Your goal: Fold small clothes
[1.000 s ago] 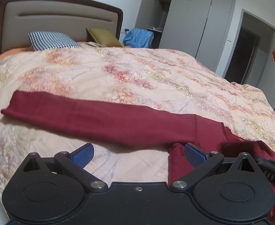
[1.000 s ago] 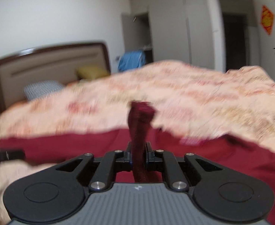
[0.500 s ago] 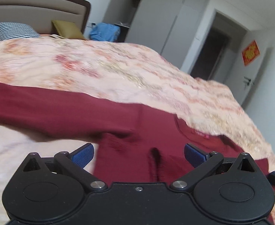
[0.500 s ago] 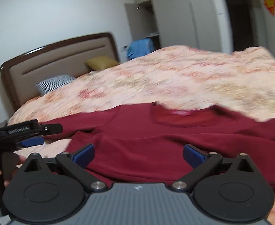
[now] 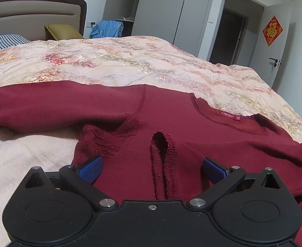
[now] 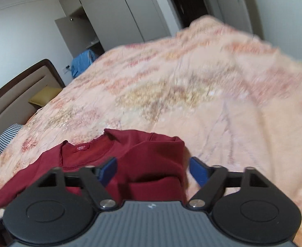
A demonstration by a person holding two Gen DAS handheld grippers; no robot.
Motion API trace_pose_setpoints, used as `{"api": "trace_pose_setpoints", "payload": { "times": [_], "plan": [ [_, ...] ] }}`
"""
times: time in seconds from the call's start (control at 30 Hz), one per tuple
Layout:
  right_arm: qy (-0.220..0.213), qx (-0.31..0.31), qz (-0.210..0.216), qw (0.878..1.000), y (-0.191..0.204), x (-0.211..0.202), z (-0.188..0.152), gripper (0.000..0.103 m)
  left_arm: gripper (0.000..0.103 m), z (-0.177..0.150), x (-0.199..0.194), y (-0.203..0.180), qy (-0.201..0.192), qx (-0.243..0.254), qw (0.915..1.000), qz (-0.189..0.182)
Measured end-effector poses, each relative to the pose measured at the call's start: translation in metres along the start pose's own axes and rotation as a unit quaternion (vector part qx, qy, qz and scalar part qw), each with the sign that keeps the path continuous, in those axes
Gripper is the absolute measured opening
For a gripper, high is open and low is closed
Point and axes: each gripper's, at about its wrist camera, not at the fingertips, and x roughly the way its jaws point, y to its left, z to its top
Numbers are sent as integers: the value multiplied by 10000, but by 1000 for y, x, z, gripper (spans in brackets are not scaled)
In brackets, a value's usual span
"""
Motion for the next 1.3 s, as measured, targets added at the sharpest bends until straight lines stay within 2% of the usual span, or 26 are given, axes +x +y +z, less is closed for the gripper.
{"api": "trace_pose_setpoints", "payload": {
  "times": [0.07,0.1,0.13,0.23,0.3,0.37,0.47,0.5,0.53,0.63,0.7,0.77,0.87,0.93,1.0,1.07,1.1,1.13,1.17,1.2,1.23,1.3],
  "plan": [
    [70,-151,-40,9999,-2,11,4,54,103,0,0,1,-4,4,10000,-1],
    [28,-313,-75,9995,0,13,5,35,103,0,0,0,-15,9,10000,-2],
    [-68,-488,-42,9988,2,10,7,23,103,-1,-1,0,-24,15,10000,-1],
    [-492,-1052,-129,9932,8,-9,12,16,103,-1,0,-3,-7,89,9999,49],
    [-652,-1100,-251,9915,4,-19,18,15,103,-1,2,-7,30,198,9997,125],
    [-494,-896,-267,9944,-8,-15,18,15,103,-2,4,-12,70,332,9992,231],
    [-139,-965,-472,9941,-18,1,7,17,103,-3,4,-13,89,402,9987,285],
    [-161,-915,-506,9944,-22,1,3,24,103,-3,3,-13,87,384,9989,273],
    [-239,-756,-455,9958,-26,-4,0,37,103,-3,3,-13,86,369,9989,261],
    [-384,-190,-127,9990,-42,-23,-8,52,103,-3,4,-13,85,361,9990,255],
    [-506,-101,-11,9987,-46,-42,-16,63,103,-3,4,-13,85,361,9990,256],
    [-594,-396,-46,9974,-42,-62,-29,70,103,-3,4,-13,83,365,9990,258],
    [-541,-1321,-335,9892,-23,-87,-57,71,103,-3,4,-13,86,367,9990,260],
    [-515,-2084,-552,9751,-6,-96,-77,71,103,-3,4,-13,85,368,9989,262],
    [-449,-2831,-819,9545,13,-93,-94,71,103,-3,4,-13,84,370,9989,263],
    [-413,-3371,-1046,9347,29,-83,-103,67,103,-3,4,-11,80,368,9989,263],
    [-449,-3547,-1234,9257,35,-76,-105,62,103,-3,4,-12,80,366,9990,260],
    [-489,-3649,-1413,9190,41,-70,-105,51,103,-3,4,-12,82,367,9990,262],
    [-497,-3648,-1506,9175,44,-65,-103,42,103,-3,4,-12,80,365,9990,258],
    [-453,-3530,-1549,9216,44,-62,-101,19,103,-3,4,-12,78,364,9990,256],
    [-418,-3357,-1625,9269,44,-61,-98,11,103,-3,4,-12,77,364,9990,255],
    [-471,-3067,-1644,9363,42,-70,-96,9,103,-3,3,-12,74,369,9990,255]
  ]
}}
